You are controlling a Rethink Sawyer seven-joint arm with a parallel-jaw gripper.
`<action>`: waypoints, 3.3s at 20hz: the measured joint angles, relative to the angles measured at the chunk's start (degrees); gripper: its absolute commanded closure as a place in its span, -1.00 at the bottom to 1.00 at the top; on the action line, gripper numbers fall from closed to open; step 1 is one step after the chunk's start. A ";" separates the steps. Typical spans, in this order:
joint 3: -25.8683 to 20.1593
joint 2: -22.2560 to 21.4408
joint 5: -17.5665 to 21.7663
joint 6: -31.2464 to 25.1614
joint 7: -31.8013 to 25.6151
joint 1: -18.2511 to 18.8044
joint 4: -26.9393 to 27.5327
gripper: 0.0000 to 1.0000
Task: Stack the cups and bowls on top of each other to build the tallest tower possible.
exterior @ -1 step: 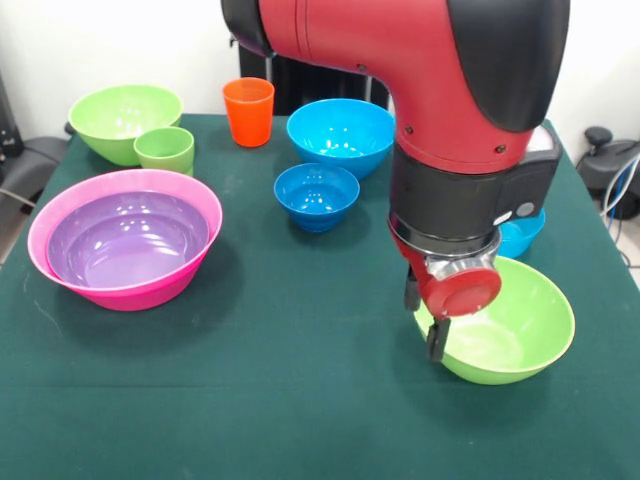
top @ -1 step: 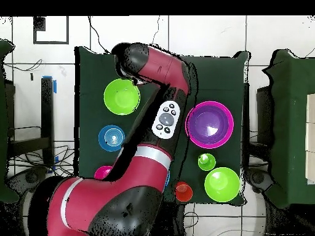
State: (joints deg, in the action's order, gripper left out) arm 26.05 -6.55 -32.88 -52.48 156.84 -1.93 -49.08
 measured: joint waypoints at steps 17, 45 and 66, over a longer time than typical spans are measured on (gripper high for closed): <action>-7.65 -3.90 5.14 5.61 -1.30 1.80 -1.91 -1.00; -10.74 2.00 10.41 7.16 -2.72 -2.01 1.54 -1.00; -5.47 8.19 9.10 4.79 -2.71 0.71 8.67 1.00</action>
State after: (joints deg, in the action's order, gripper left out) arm 20.59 1.64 -23.78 -47.69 154.12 -1.22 -40.41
